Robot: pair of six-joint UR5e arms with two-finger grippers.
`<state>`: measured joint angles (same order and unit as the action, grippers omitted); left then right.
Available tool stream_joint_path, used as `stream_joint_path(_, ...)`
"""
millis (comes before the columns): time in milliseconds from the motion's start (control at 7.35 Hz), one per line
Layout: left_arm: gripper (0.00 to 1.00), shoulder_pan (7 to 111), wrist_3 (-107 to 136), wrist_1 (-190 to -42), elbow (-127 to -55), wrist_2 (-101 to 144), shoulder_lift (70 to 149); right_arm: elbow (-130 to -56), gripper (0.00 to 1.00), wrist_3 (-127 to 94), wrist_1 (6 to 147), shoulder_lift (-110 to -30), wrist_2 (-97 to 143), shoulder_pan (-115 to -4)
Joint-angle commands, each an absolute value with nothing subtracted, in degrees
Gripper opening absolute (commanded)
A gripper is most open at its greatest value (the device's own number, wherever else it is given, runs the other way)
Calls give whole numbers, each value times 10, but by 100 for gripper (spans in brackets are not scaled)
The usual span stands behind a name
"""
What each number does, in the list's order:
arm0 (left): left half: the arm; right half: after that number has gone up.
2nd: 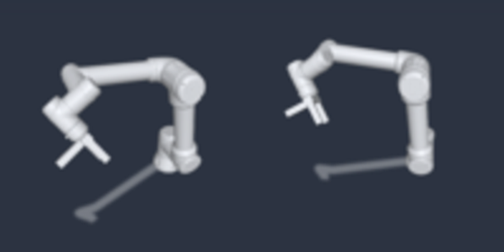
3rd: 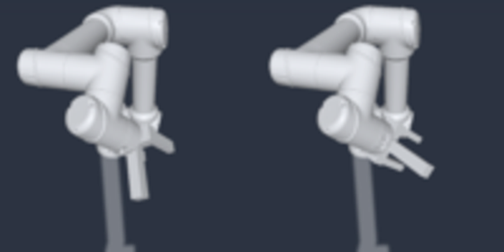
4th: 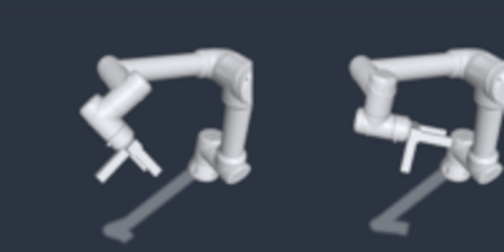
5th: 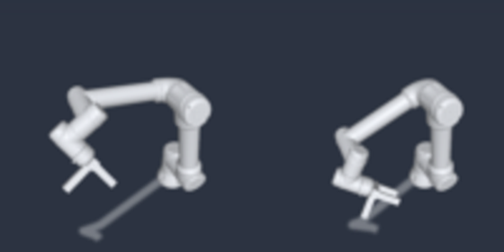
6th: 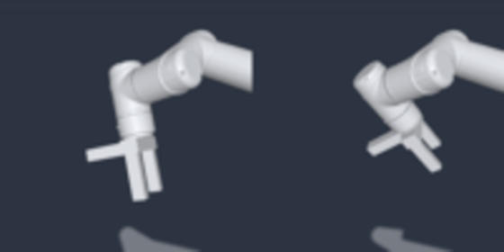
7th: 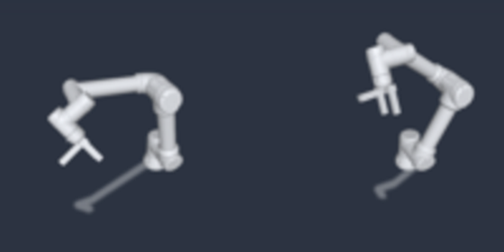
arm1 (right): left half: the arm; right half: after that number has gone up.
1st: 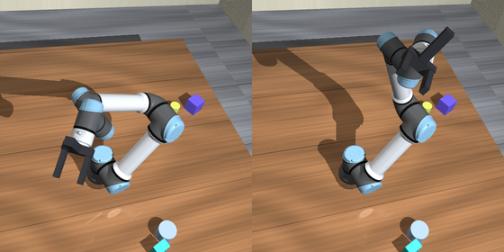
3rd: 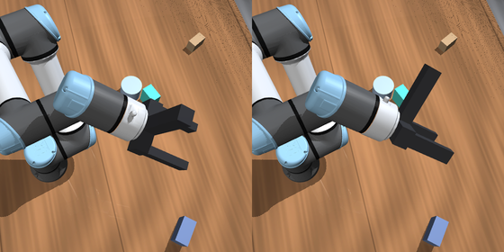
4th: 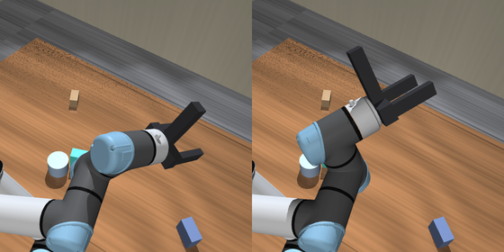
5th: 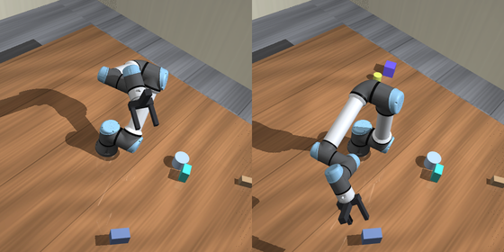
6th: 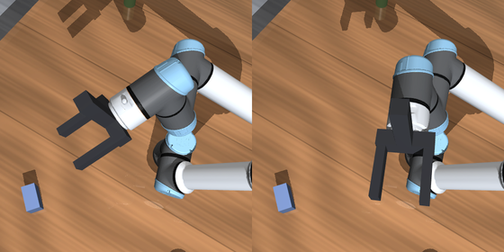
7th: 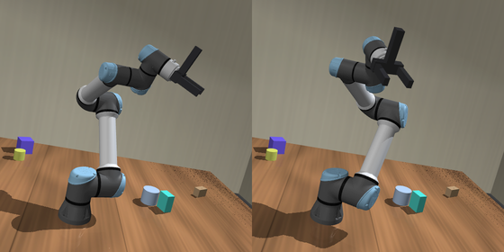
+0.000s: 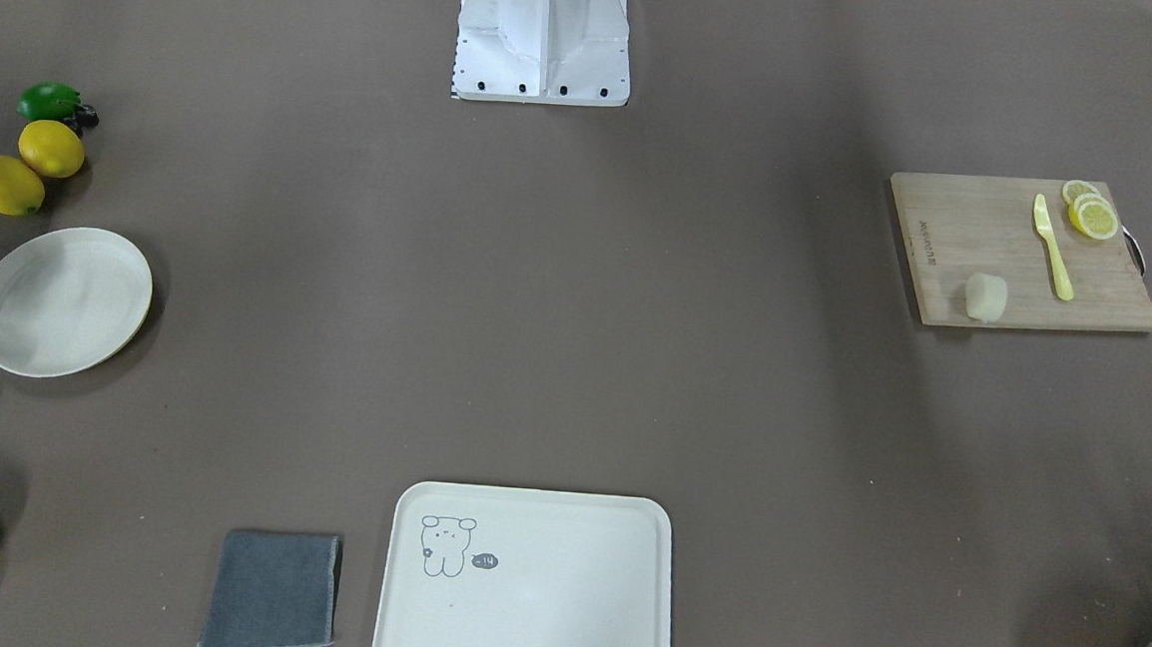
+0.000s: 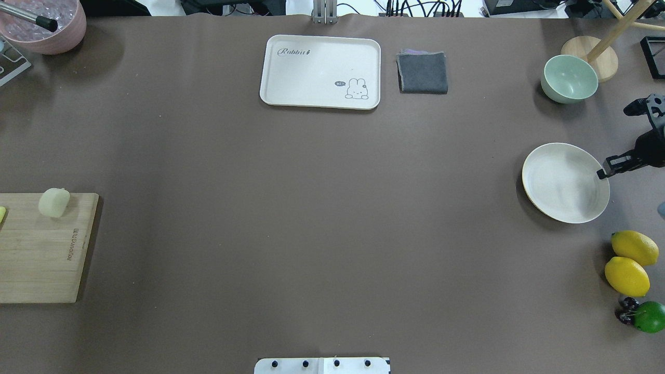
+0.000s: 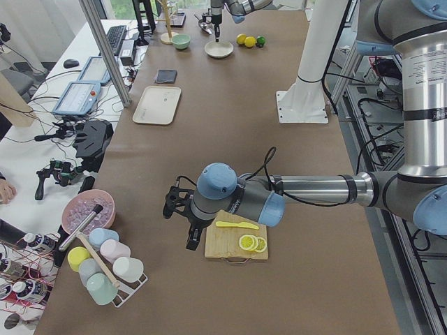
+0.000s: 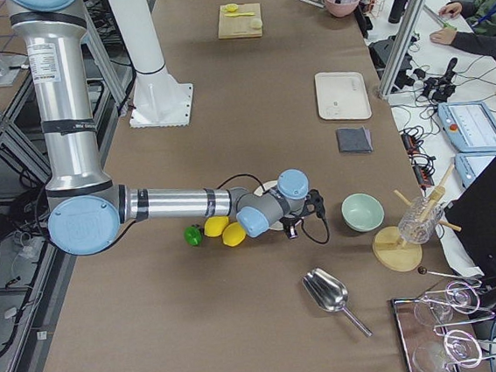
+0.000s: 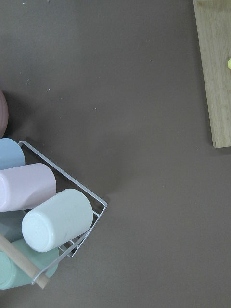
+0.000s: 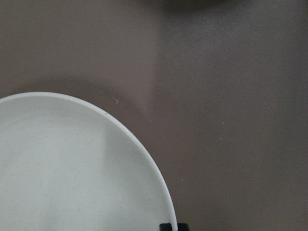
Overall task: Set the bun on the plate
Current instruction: 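Grip the white plate rim with the right gripper and drag it toward the table centre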
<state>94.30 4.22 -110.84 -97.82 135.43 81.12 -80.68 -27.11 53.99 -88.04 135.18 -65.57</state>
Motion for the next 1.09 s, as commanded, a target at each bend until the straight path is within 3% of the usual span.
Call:
stream_joint_path(0,98,944,42,-1108,-979,1354,811,-832,0,-357,531,-862,1406,-668)
stream_joint_path(408,98,943,42,-1108,-979,1354,811,-867,0,-519,529,-768,1446,-650)
stream_joint_path(952,98,915,158,-1151,-980,1385,827,-945,0,-721,533,-697,1259,-463)
